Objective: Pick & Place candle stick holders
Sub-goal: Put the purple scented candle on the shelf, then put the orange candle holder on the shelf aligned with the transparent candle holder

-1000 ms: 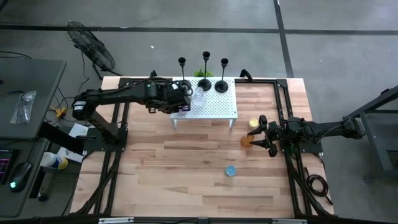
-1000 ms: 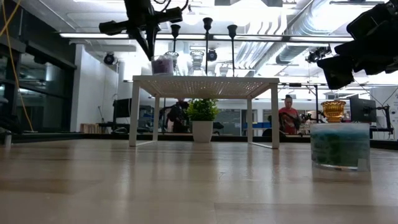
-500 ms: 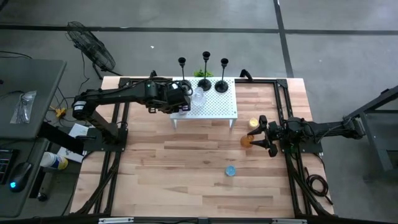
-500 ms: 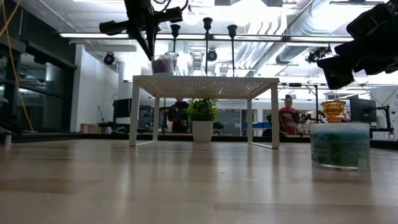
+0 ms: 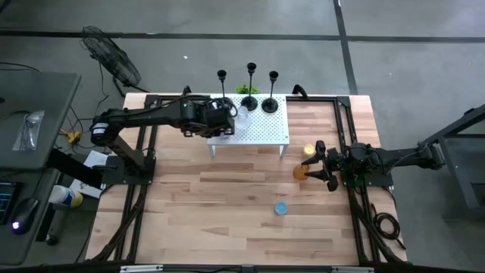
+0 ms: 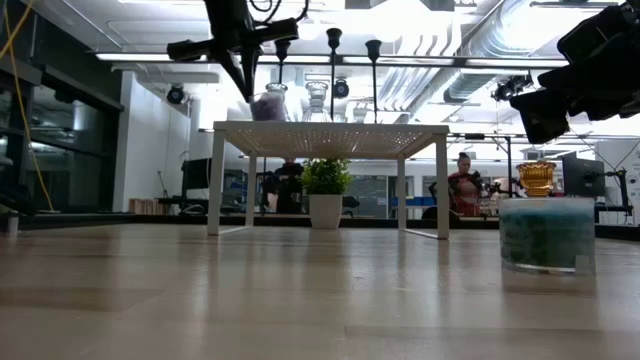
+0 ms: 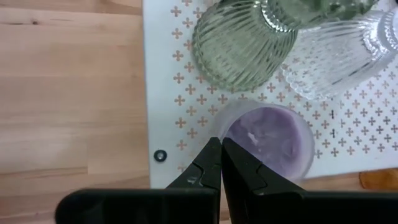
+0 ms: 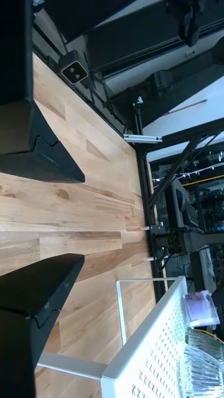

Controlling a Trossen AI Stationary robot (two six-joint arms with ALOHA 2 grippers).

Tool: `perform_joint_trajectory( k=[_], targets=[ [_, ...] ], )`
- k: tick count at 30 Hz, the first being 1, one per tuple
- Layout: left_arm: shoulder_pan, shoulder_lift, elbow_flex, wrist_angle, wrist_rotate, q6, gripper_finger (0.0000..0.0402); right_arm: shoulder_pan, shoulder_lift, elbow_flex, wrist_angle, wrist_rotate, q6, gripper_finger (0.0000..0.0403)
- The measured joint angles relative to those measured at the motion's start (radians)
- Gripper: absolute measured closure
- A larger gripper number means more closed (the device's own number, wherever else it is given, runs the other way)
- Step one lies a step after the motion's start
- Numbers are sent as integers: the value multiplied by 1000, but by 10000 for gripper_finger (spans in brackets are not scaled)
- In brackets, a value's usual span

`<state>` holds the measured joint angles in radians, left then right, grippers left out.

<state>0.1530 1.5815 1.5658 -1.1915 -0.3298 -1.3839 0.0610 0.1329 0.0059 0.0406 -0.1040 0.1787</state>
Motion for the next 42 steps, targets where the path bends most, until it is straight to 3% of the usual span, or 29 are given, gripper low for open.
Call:
perform_joint_trajectory(
  k=[23, 33, 42],
  targets=[
    [11, 0, 0, 17, -14, 29, 400, 0, 0, 0, 0, 0, 0, 212],
    [11, 0, 0, 24, -28, 30, 355, 0, 0, 0, 0, 0, 0, 212],
    [-3, 0, 16, 63, -74, 135, 327, 0, 0, 0, 0, 0, 0, 212]
  ],
)
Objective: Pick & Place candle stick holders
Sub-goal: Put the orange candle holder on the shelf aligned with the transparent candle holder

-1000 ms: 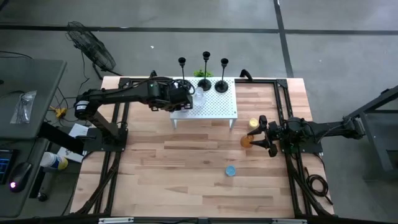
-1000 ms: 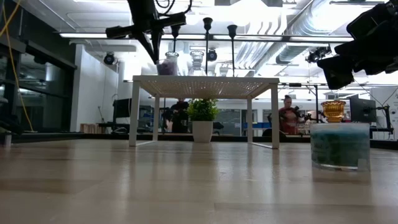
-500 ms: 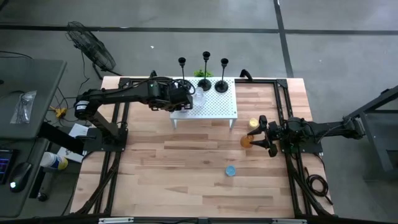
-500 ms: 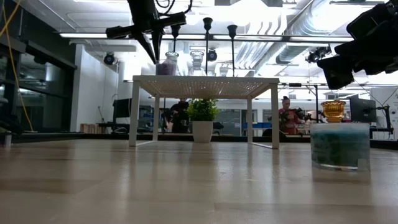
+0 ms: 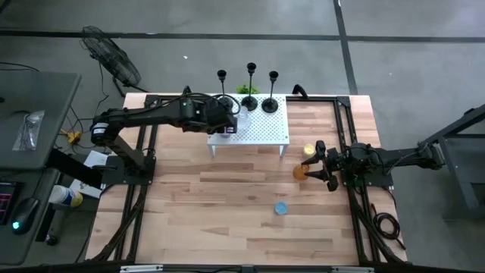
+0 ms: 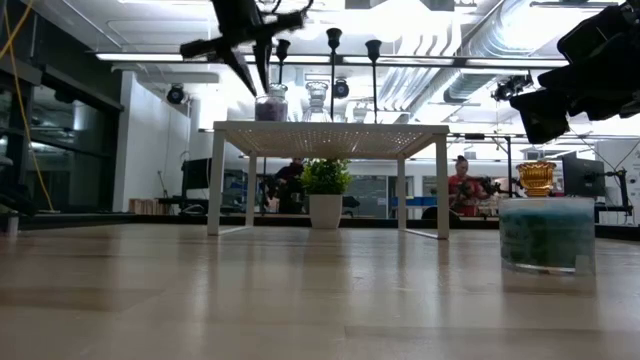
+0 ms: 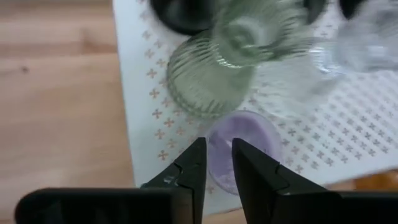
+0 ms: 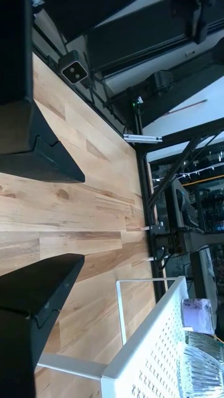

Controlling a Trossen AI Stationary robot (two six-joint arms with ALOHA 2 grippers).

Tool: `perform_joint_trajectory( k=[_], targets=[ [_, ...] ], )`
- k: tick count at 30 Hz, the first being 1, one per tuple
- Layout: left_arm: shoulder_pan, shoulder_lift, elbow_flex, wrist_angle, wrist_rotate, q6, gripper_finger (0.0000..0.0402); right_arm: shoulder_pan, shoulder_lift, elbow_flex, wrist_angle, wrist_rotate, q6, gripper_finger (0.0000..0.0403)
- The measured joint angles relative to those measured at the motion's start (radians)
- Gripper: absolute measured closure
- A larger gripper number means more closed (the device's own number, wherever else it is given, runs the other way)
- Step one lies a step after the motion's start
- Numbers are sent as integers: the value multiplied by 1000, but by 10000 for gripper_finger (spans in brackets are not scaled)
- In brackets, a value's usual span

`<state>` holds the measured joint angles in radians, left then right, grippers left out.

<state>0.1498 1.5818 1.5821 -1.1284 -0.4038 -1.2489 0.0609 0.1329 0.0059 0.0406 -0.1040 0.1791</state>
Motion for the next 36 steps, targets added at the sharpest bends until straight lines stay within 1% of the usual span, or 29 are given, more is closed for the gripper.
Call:
perform_joint_trajectory(
  k=[2, 5, 8, 11, 16, 19, 21, 24, 29, 33, 36],
  targets=[
    [-8, -12, 20, -4, -26, 44, 325, 0, 0, 0, 0, 0, 0, 212],
    [-31, -31, 48, -15, -92, 100, 325, 0, 0, 0, 0, 0, 0, 212],
    [-65, -51, 67, -15, -164, 206, 325, 0, 0, 0, 0, 0, 0, 212],
    [-109, -77, 74, -10, -220, 322, 325, 0, 0, 0, 0, 0, 0, 212],
    [-176, -100, 74, 14, -342, 422, 325, 0, 0, 0, 0, 0, 0, 212],
    [-193, -121, 74, 12, -362, 516, 325, 0, 0, 0, 0, 0, 0, 212],
    [-193, -140, 58, 27, -335, 571, 325, 0, 0, 0, 0, 0, 0, 212],
    [-189, -193, -27, 126, -246, 663, 325, 0, 0, 0, 0, 0, 0, 212],
    [-190, -354, -288, 425, -59, 878, 325, 0, 0, 0, 0, 0, 0, 212],
    [-189, -488, -505, 637, 95, 970, 325, 0, 0, 0, 0, 0, 0, 212],
    [-189, -596, -650, 759, 178, 1035, 325, 0, 0, 0, 0, 0, 0, 212]
  ],
)
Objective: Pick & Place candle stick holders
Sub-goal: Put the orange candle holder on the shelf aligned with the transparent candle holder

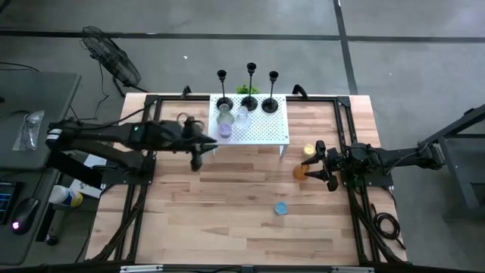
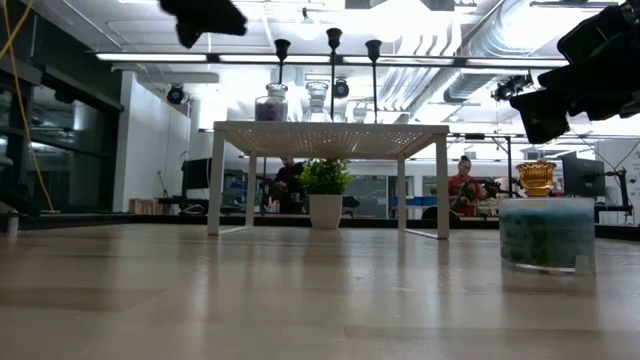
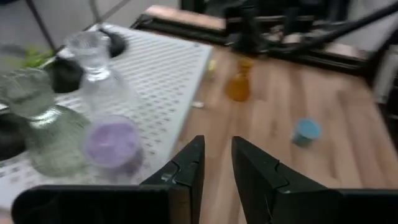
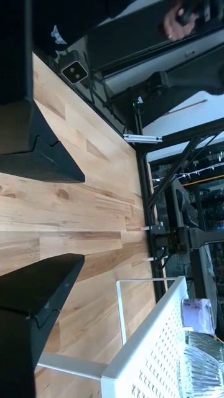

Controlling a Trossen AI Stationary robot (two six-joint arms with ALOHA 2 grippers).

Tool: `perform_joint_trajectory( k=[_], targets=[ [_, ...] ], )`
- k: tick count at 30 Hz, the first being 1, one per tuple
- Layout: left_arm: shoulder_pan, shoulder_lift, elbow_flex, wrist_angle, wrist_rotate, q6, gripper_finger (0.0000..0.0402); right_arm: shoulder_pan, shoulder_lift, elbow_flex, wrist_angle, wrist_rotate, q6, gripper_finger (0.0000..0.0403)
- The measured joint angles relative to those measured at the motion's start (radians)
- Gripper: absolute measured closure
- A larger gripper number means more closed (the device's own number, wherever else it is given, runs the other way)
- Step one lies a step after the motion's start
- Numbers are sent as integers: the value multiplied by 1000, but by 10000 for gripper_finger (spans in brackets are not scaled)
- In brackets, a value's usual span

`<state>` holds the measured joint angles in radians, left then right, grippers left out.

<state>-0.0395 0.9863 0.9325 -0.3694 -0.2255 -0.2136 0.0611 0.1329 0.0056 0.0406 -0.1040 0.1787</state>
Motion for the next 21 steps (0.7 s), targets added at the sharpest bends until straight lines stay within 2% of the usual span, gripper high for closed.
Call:
perform_joint_trajectory(
  k=[10, 21],
  targets=[
    [0, -310, -360, 152, 103, 26, 325, 0, 0, 0, 0, 0, 0, 212],
    [0, -528, -715, 389, 194, 26, 325, 0, 0, 0, 0, 0, 0, 212]
  ],
)
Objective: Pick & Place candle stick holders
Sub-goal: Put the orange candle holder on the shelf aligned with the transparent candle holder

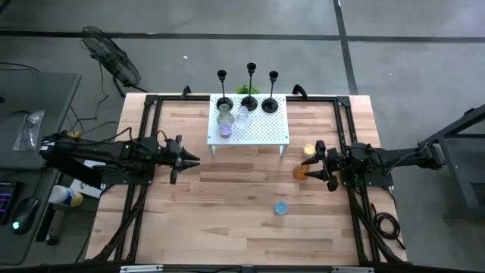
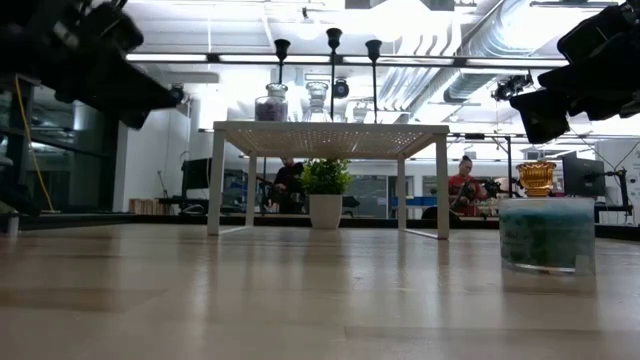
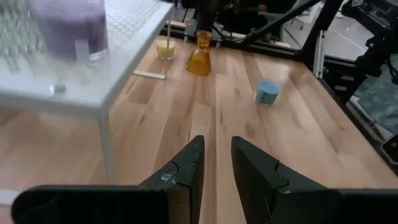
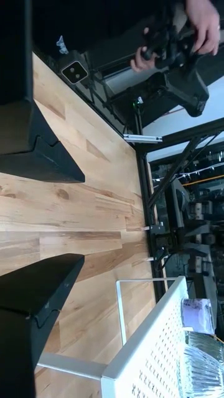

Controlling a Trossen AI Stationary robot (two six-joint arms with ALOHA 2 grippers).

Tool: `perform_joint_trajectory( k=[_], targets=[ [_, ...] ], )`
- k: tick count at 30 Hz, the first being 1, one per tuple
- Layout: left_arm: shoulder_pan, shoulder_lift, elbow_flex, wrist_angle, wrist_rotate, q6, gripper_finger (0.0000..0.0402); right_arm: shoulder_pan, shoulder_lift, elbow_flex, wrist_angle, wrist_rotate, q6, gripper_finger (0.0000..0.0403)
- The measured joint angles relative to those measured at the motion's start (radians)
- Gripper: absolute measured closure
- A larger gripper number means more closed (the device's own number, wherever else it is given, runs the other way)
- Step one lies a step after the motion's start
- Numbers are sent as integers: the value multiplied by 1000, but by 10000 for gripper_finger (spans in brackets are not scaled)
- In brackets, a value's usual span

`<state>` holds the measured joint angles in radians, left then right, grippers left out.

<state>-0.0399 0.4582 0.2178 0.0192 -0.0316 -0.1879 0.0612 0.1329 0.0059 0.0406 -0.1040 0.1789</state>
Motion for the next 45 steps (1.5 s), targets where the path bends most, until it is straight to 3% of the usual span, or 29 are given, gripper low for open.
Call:
perform_joint_trajectory(
  k=[7, 15, 24, 31, 45],
  targets=[
    [0, -98, -124, 100, 1, 0, 325, 0, 0, 0, 0, 0, 0, 212],
    [0, -211, -192, 172, 78, 37, 325, 0, 0, 0, 0, 0, 0, 212],
    [0, -315, -200, 136, 73, 125, 325, 0, 0, 0, 0, 0, 0, 212],
    [0, -454, -202, -17, 39, 158, 325, 0, 0, 0, 0, 0, 0, 212],
    [1, -452, -204, -13, 38, 185, 325, 0, 0, 0, 0, 0, 0, 212]
  ],
)
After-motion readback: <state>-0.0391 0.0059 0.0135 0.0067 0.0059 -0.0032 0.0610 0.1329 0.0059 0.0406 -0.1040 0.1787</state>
